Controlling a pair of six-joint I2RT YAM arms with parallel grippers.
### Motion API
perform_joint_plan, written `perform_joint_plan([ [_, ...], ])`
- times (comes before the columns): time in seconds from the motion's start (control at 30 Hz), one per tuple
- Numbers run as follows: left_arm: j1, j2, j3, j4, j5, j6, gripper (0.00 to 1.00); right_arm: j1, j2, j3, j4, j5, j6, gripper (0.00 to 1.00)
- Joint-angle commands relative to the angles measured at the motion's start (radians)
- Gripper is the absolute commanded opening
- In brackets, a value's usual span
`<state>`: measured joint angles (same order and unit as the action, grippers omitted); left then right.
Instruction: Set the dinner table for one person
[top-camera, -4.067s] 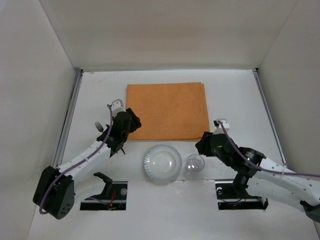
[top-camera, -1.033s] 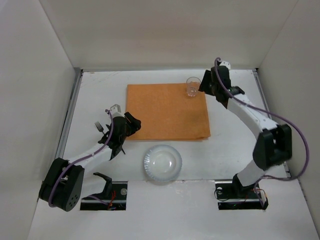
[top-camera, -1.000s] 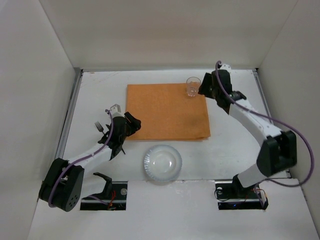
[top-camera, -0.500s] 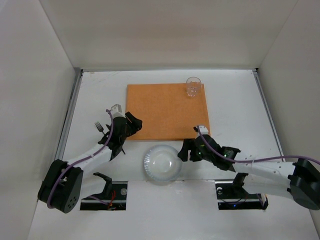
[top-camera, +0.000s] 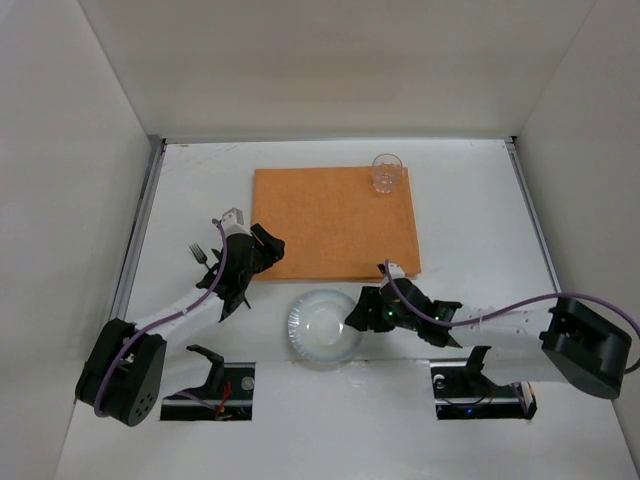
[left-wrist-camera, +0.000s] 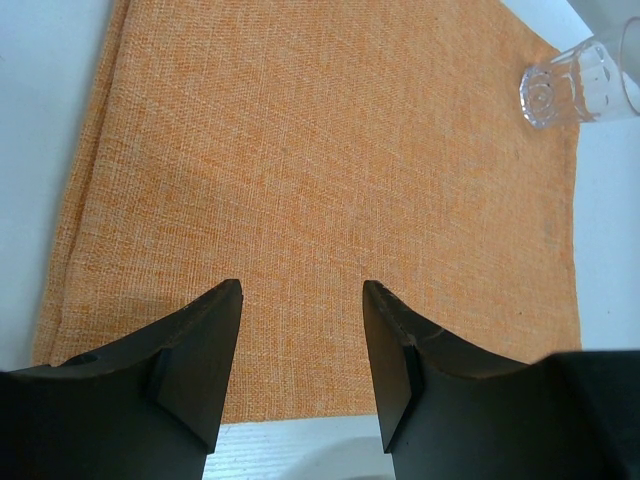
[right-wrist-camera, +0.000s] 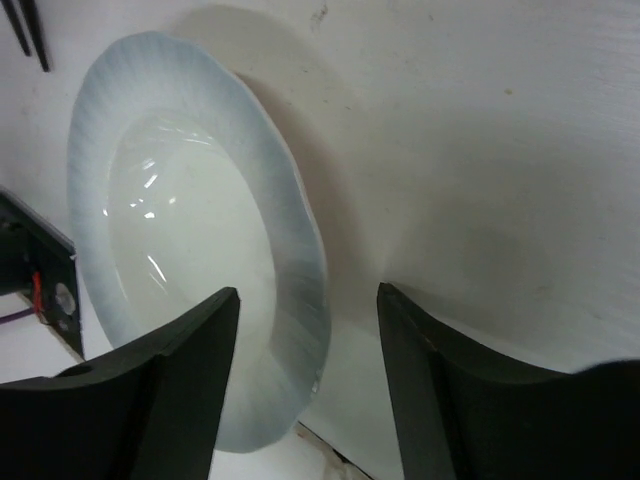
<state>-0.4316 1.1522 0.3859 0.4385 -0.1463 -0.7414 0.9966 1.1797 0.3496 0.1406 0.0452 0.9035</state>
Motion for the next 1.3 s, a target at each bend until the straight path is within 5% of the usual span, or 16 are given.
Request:
perform_joint_plan([
  [0.0, -0.002, -0.023, -0.007, 0.037, -0.01, -0.004, 0.49, -0.003, 0.055, -0.014, 0.166, -0.034, 0.044, 0.6],
  [0.17, -0.003, -0.028, -0.008, 0.043, -0.006, -0.006, 0.49, -0.057, 0.052, -0.041, 0.177, -0.027, 0.052, 0.28],
  [0.27, 0.006, -0.013, -0.004, 0.036, 0.007, -0.013, 0.49, -0.074, -0.001, -0.046, 0.16, -0.045, 0.045, 0.19],
  [0.6, 0.026, -0.068, -0.025, 0.043, -0.006, -0.013, 0.49, -0.107, -0.316, 0.069, 0.008, -0.041, 0.055, 0.15],
  [0.97, 0.035, -0.074, -0.028, 0.037, 0.005, -0.021, 0.49, -0.295, -0.137, 0.142, 0.031, -0.11, -0.015, 0.14],
  [1.1, 0.026, -0.075, -0.03, 0.042, -0.001, -0.021, 0.49, -0.258, -0.215, 0.026, -0.045, -0.059, -0.015, 0.25],
  [1.23, 0.015, -0.048, -0.021, 0.045, -0.001, -0.024, 0.49, -0.185, -0.273, -0.026, -0.162, -0.024, -0.009, 0.65],
  [1.27, 0.014, -0.037, -0.018, 0.046, -0.001, -0.024, 0.49, -0.168, -0.278, -0.032, -0.174, -0.021, -0.002, 0.68],
])
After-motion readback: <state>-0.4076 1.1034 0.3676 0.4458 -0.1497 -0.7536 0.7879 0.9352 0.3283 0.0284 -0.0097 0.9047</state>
